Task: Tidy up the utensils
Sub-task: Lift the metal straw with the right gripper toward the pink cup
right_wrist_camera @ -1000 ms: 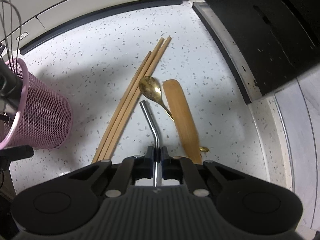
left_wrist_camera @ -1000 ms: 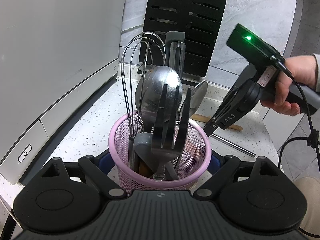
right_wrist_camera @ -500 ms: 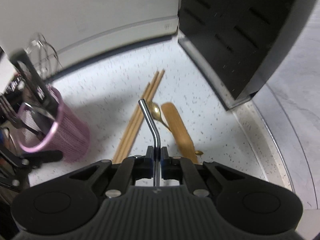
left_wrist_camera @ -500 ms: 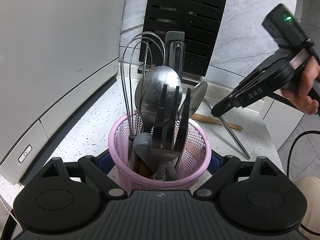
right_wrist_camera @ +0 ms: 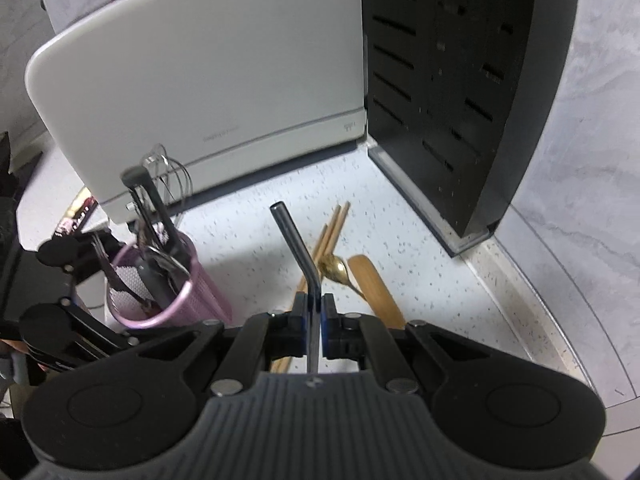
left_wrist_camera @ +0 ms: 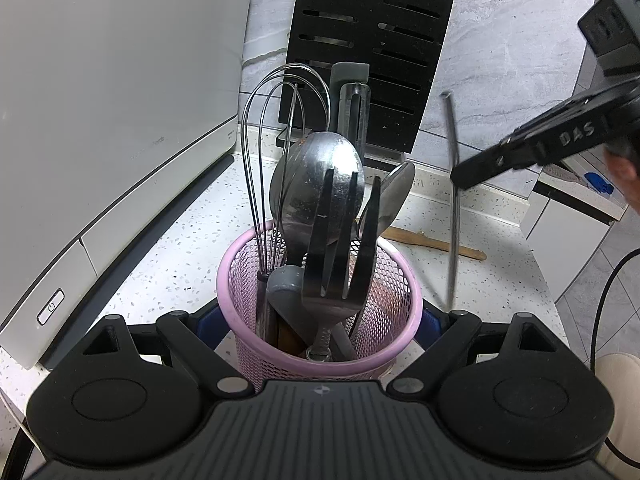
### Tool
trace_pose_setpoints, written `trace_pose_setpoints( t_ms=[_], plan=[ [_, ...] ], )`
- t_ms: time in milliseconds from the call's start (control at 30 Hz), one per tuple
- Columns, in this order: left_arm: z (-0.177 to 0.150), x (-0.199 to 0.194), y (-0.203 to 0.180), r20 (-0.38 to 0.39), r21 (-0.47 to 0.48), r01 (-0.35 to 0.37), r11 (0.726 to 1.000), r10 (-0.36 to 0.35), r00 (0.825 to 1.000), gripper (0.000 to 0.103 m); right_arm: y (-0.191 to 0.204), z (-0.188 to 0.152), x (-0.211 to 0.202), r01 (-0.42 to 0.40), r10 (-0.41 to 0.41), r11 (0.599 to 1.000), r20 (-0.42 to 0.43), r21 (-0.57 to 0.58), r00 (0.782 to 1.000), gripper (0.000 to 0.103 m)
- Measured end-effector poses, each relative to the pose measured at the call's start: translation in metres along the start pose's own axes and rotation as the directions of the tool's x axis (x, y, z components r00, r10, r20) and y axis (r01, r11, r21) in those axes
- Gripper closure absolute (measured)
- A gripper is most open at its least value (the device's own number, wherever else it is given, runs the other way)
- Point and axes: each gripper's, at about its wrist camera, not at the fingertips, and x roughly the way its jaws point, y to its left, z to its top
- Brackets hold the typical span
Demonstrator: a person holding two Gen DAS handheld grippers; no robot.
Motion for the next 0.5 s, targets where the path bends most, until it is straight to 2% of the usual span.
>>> trace_pose_setpoints(
  t_ms=[267, 500],
  plan=[
    [0.000, 0.000, 0.000, 0.000, 0.000, 0.000, 1.000, 0.000, 1.000, 0.000, 0.004, 0.003, -0.028, -0.009, 0.009, 1.000, 0.093, -0.005, 0.996, 0.101],
    [0.000, 0.000, 0.000, 0.000, 0.000, 0.001, 1.000, -0.001, 1.000, 0.000, 0.020, 0.007, -0.073, -0.057, 0.061, 0.998, 0.236, -0.021, 0.970, 0.101]
  ],
)
